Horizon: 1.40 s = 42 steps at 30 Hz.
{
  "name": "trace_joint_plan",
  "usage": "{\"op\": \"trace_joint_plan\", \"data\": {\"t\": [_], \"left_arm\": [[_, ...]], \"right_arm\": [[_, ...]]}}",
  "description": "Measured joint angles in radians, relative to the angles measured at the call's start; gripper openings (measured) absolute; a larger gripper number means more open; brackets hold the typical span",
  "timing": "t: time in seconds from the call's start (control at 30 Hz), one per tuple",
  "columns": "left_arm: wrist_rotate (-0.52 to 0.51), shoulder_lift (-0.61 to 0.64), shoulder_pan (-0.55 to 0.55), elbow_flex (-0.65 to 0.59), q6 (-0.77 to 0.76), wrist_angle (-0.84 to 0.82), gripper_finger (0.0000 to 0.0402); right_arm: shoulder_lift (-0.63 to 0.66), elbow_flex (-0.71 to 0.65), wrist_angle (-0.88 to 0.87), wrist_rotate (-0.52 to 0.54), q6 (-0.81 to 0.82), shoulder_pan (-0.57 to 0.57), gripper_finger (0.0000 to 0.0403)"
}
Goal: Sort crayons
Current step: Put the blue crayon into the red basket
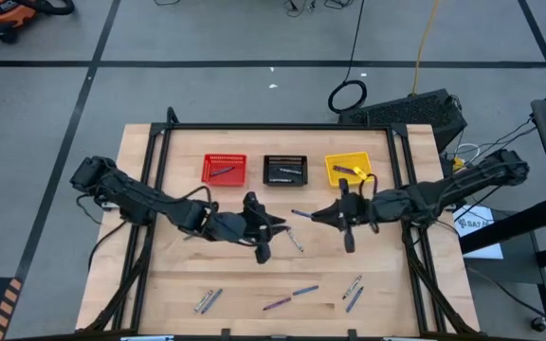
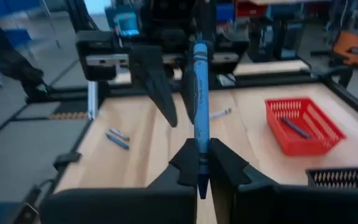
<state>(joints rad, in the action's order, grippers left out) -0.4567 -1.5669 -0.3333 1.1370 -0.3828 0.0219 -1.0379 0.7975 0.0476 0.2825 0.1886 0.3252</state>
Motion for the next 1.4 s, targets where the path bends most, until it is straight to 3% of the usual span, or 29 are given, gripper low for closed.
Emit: {"op": "trace_joint_plan", "data": {"t": [0.3,0.47,0.87,1.03,1.4], "left_arm": [[-0.004,0.000,0.029,0.000,0.152,0.278,0.0081],[0.046,0.000,0.036,0.000,0.211,0.365,0.0081],[0.096,0.001,0.069,0.000,0.240,0.469,0.0081],[0.191,0.001,0.086,0.000,0.239,0.511,0.0081],[0.246,0.001,0.092,0.000,0.237,0.518,0.0081]], "right_arm": [[0.027,0.000,0.122,-0.025,-0.070,0.025,0.0000],[0.027,0.001,0.146,-0.024,-0.071,0.024,0.0000],[0.026,0.001,0.173,-0.022,-0.082,0.024,0.0000],[0.026,0.001,0.194,-0.021,-0.100,0.024,0.0000],[0.026,0.001,0.196,-0.018,-0.104,0.022,0.0000]]}}
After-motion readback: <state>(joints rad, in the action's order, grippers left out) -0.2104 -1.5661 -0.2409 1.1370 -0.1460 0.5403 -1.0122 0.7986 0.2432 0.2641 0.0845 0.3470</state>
